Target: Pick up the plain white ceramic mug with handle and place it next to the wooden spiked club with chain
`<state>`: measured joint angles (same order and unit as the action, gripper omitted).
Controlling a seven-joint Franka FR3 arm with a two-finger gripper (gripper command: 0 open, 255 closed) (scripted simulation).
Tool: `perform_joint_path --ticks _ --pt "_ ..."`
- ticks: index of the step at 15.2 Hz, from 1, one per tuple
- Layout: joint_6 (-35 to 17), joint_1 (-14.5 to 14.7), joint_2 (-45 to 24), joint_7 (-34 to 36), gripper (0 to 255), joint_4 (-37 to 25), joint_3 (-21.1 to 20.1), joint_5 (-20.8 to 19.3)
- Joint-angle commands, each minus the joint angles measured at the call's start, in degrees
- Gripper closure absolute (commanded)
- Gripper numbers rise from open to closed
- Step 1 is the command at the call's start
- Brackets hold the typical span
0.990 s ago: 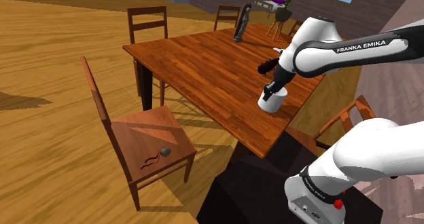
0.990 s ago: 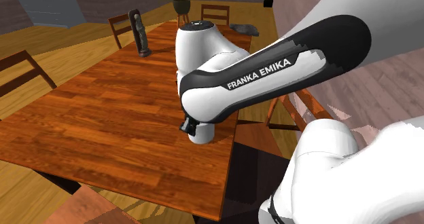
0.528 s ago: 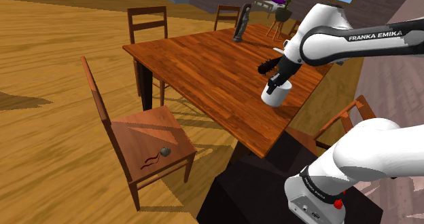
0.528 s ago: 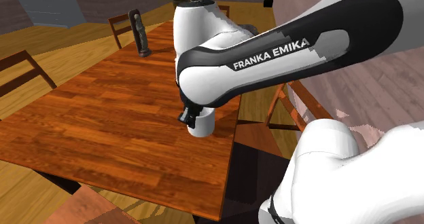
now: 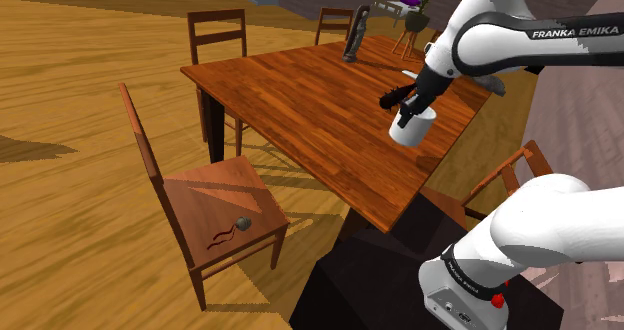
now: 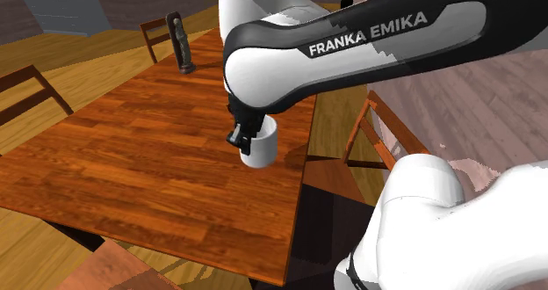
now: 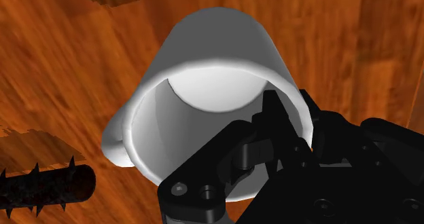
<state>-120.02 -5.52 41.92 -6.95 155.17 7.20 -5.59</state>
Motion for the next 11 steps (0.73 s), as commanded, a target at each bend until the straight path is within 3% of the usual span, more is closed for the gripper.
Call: perform_joint_path --ticks 1,11 --pt "2.15 0.04 0.71 -0.04 255 -1.44 -0.14 0.13" --pt "10.28 0.29 1.73 -0.16 255 -8.55 -0.72 0.68"
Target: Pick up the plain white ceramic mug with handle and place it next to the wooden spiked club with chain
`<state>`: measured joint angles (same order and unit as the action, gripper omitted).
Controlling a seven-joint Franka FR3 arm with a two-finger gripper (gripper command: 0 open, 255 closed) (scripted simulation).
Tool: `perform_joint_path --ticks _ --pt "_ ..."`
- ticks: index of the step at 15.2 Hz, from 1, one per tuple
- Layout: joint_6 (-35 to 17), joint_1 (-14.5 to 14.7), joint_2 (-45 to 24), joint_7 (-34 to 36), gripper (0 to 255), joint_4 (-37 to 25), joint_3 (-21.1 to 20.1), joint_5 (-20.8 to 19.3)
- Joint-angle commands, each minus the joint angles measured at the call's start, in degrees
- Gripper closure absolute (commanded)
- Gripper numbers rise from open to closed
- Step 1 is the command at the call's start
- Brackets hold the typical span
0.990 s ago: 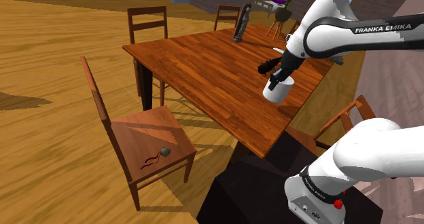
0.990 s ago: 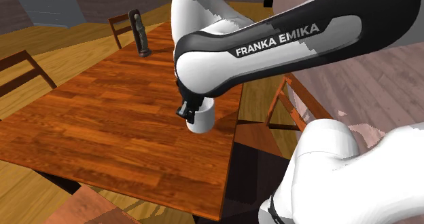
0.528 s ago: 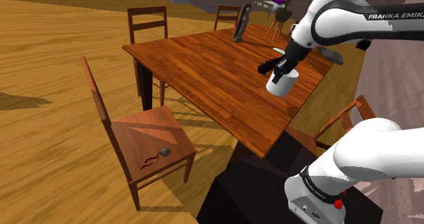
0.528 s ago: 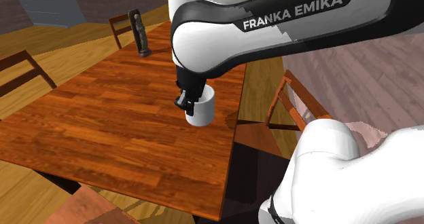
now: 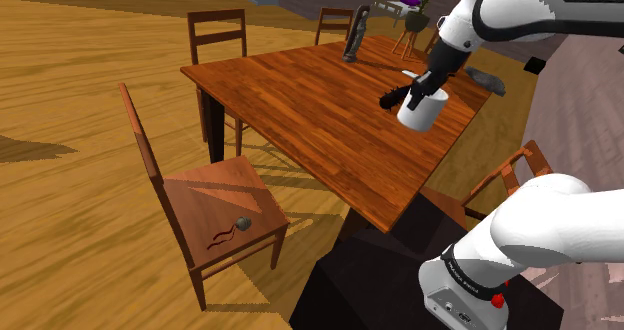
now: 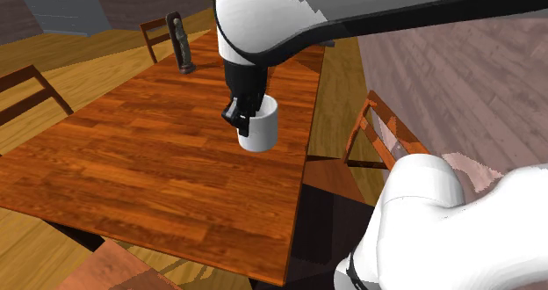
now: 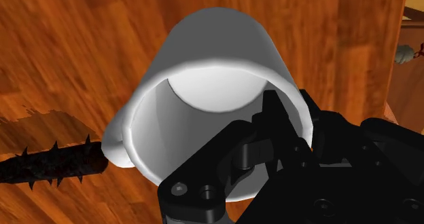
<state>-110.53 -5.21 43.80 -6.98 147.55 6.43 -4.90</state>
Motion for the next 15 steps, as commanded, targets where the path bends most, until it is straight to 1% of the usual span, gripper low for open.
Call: perform_joint_path --ticks 1,8,12,15 --pt "1.35 0.00 -0.14 -0.14 255 -1.50 0.02 0.03" --pt "-1.61 -2.31 -9.95 -9.20 255 -8.89 8.39 -2.83" --pt "-2.83 -2.77 -16.42 -14.51 255 -14.47 13.00 -2.89" --pt "-3.41 -2.83 -21.66 -18.69 255 -19.27 16.42 -2.02"
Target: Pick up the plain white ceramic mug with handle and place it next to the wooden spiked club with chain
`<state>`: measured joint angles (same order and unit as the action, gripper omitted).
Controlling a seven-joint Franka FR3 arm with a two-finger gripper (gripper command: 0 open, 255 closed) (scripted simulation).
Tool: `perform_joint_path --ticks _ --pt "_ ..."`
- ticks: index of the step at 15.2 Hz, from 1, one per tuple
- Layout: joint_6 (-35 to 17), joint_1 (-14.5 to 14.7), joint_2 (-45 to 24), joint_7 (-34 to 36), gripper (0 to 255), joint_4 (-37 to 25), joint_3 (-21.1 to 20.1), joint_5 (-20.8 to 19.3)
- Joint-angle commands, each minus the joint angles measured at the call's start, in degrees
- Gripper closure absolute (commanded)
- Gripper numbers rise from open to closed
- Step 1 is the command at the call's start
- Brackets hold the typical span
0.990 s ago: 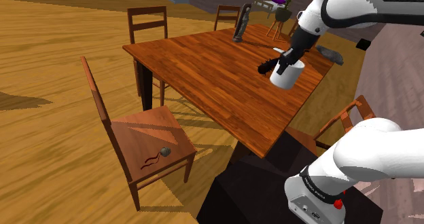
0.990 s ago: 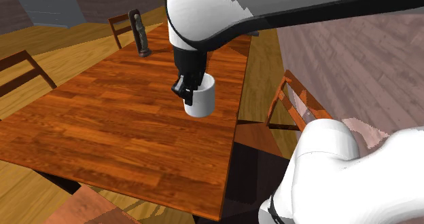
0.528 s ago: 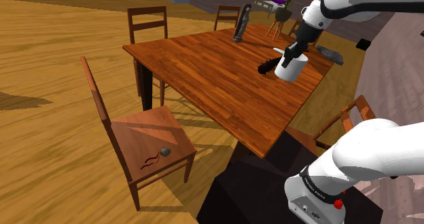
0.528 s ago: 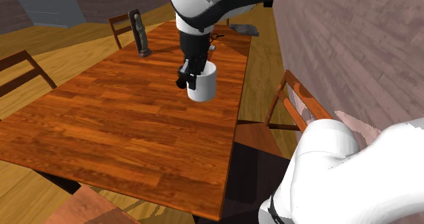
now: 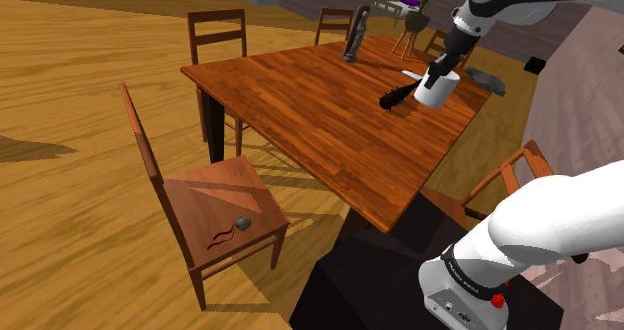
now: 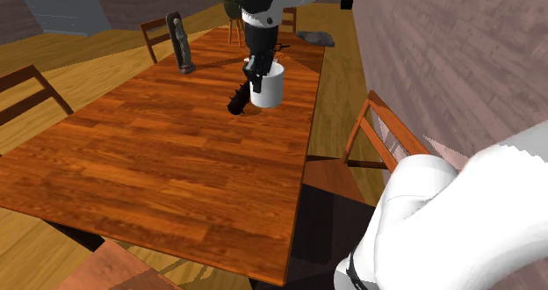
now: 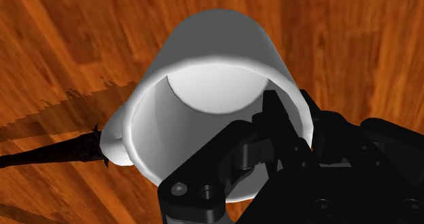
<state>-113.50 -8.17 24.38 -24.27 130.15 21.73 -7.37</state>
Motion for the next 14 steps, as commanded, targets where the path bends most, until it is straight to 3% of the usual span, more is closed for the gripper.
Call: perform_joint_path --ticks 1,9,14 --pt "-0.55 0.15 -4.07 -2.84 255 -3.59 2.26 0.93" --pt "0.52 -0.74 -20.73 -15.70 255 -19.83 10.47 8.83" --pt "3.87 -4.38 -33.18 -24.03 255 -32.90 13.47 16.86"
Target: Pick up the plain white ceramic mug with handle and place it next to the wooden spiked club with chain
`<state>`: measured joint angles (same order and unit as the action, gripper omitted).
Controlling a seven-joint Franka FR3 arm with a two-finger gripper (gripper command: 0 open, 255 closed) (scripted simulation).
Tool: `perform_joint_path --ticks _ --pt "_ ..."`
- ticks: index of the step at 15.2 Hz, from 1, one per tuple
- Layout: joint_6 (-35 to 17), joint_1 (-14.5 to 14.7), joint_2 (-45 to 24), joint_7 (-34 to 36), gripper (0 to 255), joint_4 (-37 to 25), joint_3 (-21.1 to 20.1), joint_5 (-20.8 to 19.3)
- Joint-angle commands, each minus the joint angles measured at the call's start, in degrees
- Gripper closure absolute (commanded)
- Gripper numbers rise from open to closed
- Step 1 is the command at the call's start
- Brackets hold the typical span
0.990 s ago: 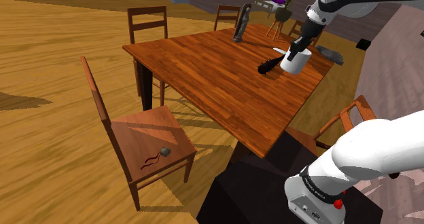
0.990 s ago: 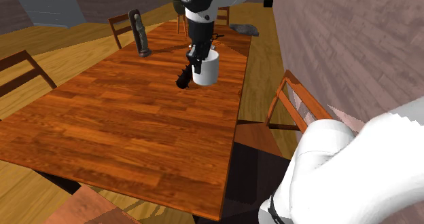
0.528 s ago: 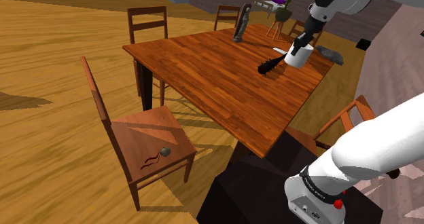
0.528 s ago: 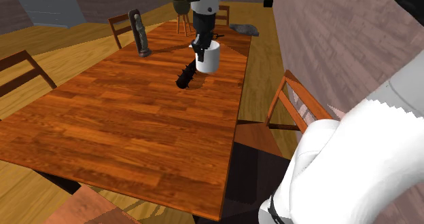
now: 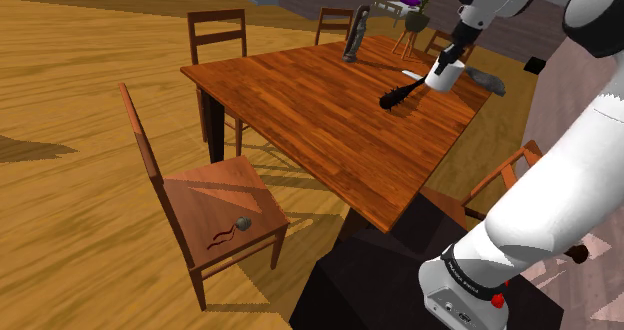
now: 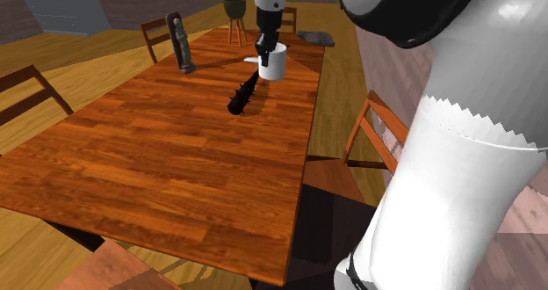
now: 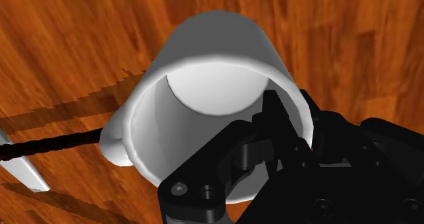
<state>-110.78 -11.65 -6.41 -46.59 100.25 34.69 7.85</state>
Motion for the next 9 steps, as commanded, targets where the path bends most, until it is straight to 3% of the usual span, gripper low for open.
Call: perform_joint_path --ticks 1,3,9 --pt "2.13 -2.11 -5.01 -3.19 255 -5.99 0.74 3.31" --pt "3.90 -4.36 -9.21 -5.29 255 -11.01 0.84 5.89" --pt "-0.54 -4.22 -9.54 -5.88 255 -6.81 0.43 6.32"
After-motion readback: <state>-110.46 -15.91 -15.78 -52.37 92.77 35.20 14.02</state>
